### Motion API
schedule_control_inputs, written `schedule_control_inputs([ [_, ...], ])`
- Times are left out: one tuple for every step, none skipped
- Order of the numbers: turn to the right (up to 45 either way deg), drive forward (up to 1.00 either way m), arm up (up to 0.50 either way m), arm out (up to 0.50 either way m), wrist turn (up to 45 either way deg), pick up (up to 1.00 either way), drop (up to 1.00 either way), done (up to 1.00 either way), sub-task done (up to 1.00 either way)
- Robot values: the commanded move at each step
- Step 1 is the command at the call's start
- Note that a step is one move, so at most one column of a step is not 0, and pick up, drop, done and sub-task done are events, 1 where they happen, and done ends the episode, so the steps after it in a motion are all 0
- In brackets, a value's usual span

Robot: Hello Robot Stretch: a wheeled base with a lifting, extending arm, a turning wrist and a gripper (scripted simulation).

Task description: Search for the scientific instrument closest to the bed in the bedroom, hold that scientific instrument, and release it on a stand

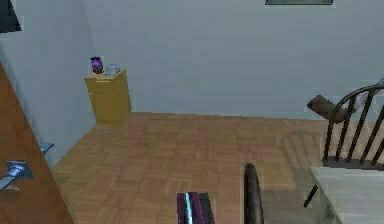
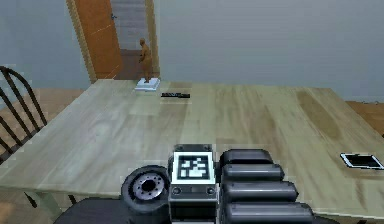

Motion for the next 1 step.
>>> schedule_control_inputs([
  [-45.0, 0.00, 0.00, 0.00, 0.0, 0.00, 0.00, 0.00, 0.00],
])
